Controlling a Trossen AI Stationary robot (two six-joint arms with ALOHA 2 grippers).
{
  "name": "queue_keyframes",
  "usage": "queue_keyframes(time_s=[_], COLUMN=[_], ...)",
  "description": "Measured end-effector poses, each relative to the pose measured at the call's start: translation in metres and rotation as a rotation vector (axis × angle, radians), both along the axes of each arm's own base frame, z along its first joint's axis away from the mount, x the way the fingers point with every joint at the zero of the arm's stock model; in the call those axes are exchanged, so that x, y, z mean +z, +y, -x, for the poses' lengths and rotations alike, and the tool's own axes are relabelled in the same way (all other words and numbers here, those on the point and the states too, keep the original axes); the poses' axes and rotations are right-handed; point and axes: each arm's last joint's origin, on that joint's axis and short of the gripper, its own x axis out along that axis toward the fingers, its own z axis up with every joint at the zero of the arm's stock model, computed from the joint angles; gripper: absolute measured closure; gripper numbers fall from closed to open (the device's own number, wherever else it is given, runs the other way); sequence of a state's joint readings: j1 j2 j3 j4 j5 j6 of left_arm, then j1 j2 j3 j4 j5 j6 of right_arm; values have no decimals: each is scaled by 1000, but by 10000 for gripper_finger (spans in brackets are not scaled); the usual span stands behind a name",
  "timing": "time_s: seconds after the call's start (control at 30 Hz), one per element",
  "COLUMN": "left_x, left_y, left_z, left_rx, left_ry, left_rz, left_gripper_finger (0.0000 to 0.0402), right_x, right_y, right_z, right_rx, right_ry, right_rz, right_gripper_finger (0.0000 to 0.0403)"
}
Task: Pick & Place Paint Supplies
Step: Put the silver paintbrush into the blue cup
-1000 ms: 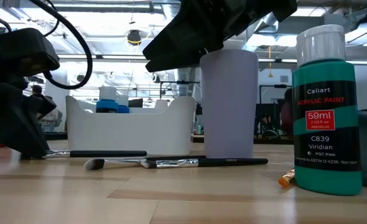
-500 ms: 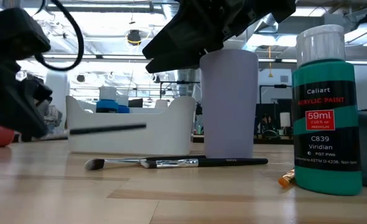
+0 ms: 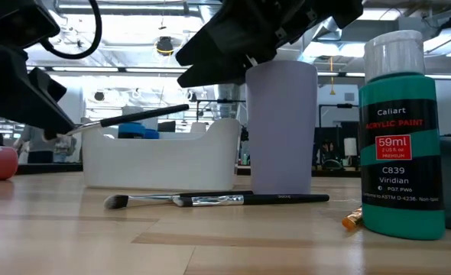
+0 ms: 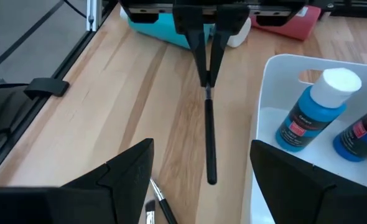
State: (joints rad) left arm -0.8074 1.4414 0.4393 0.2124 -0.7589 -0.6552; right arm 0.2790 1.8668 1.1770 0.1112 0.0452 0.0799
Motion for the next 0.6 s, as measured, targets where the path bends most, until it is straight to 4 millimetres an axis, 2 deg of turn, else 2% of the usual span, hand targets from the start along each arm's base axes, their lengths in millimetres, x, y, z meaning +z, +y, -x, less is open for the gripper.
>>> queue_keyframes(time_s=[0.6], left_x=[10], left_y=[-4], left_z=[-6], left_rx=[-12], left_ry=[-105], left_rz=[-49], left_gripper_finger=[401], right_x=[0], right_y=[-1], right_z=[-1], right_rx=[5], right_ry=[5], right_rz=[-28], right_gripper_finger=[143])
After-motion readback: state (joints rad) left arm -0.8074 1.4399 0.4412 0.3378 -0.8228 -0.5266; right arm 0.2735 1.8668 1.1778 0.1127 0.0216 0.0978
